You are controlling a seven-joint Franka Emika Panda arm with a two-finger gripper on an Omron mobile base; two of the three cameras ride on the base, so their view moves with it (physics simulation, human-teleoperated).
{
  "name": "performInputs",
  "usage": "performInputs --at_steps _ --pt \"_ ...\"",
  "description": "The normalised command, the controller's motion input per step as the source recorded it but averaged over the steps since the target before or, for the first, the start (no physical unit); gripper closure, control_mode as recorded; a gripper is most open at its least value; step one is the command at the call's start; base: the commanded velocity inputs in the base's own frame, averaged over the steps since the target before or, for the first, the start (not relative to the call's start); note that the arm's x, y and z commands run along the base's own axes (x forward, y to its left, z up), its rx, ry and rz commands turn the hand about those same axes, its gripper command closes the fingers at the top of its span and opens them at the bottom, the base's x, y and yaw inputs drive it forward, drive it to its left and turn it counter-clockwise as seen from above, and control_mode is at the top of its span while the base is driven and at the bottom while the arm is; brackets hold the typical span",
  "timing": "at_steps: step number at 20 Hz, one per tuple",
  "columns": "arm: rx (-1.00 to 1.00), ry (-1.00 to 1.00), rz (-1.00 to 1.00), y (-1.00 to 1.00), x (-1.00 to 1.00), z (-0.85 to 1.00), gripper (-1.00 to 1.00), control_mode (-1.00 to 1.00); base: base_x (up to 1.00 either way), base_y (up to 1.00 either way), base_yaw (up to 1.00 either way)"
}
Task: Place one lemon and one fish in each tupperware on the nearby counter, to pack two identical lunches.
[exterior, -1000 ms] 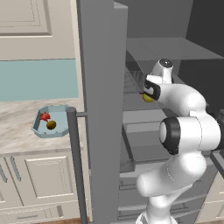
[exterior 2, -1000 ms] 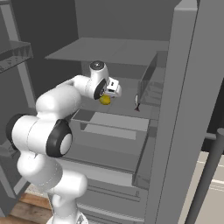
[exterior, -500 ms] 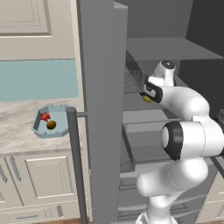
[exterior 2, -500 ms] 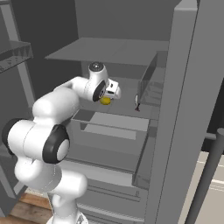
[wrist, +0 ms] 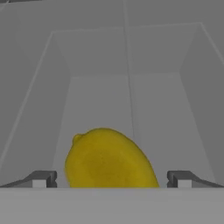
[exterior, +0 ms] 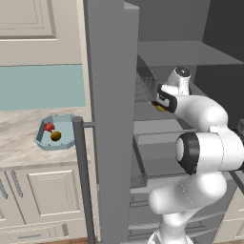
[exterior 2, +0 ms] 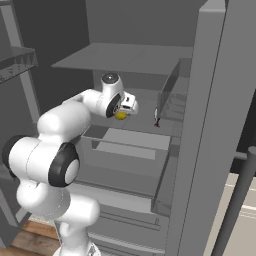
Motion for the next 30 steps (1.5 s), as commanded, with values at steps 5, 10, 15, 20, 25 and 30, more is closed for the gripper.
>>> performInputs --at_steps 5,10,15,20,25,30 --pt "0.00 0.00 0.00 -0.01 0.08 -0.25 -1.00 -1.00 0.00 0.00 0.00" --pt "-0.02 0.00 0.00 0.00 0.12 -0.31 1.00 -1.00 0.00 0.00 0.00" --pt "0.00 0.00 0.00 0.00 0.03 -0.03 1.00 -1.00 0.00 0.00 0.00" --pt "0.01 -0.12 0.00 0.00 -0.57 0.42 1.00 -1.00 0.00 0.00 0.00" --pt "0.05 -0.21 0.00 0.00 -1.00 0.88 1.00 -1.00 0.00 0.00 0.00" --pt "0.01 -0.01 0.00 0.00 -1.00 0.11 1.00 -1.00 0.00 0.00 0.00"
